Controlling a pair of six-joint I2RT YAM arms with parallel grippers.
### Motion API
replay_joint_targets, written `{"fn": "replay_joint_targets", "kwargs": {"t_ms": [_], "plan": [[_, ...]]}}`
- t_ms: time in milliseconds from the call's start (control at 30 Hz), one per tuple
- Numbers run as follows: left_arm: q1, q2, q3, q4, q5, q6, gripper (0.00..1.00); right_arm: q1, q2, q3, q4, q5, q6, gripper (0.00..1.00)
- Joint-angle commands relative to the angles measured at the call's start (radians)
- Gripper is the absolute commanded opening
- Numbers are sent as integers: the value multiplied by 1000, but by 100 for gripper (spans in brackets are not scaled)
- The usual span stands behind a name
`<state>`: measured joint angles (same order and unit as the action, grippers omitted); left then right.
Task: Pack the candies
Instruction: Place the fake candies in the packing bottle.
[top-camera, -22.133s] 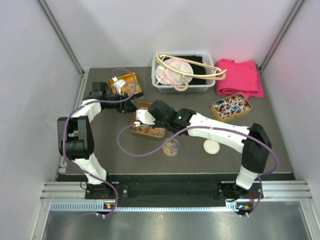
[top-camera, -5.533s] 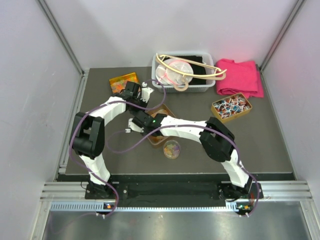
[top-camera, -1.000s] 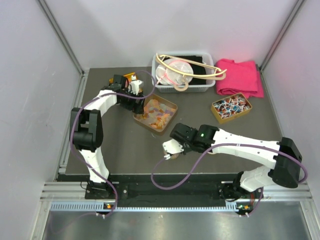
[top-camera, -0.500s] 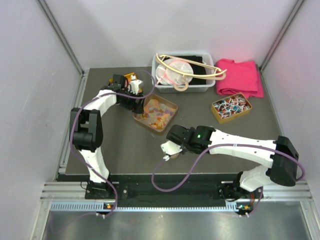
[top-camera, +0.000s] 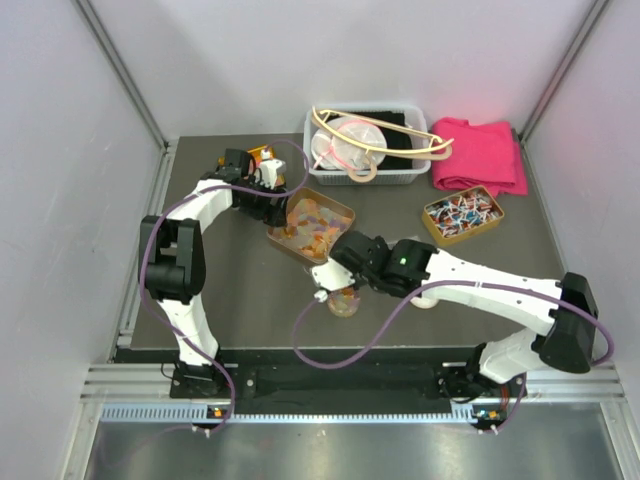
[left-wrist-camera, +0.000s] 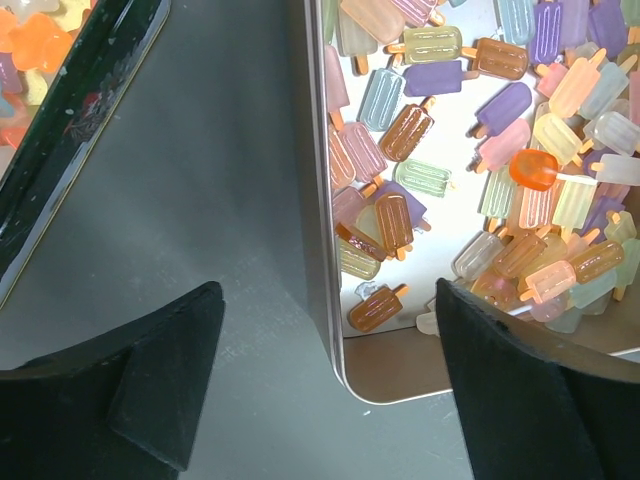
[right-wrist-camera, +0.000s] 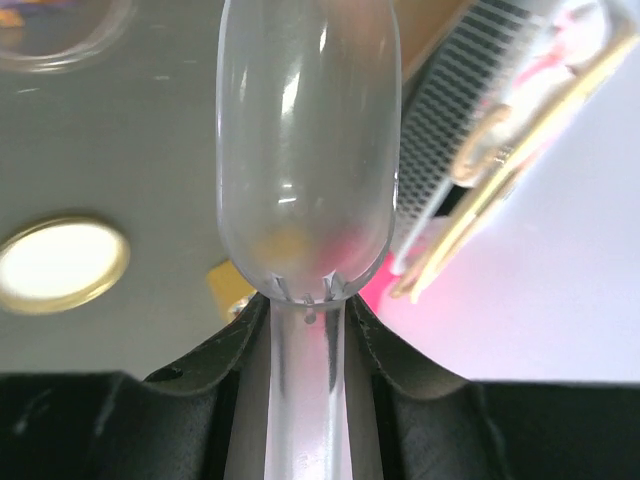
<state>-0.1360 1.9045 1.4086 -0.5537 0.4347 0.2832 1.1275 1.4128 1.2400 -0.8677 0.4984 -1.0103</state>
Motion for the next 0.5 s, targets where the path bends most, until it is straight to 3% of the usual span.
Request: {"fn": "replay_joint_targets", "kwargs": {"t_ms": [0, 67, 467], "plan": [[6, -32, 36, -3, 35, 8, 88, -51, 43, -10, 309, 146, -127, 0], [6, -32, 36, -5, 39, 7, 85, -73, 108, 2, 428, 189, -168, 0], [6, -15, 20, 26, 26, 7, 73, -193, 463, 262, 553, 229, -346, 0]]}}
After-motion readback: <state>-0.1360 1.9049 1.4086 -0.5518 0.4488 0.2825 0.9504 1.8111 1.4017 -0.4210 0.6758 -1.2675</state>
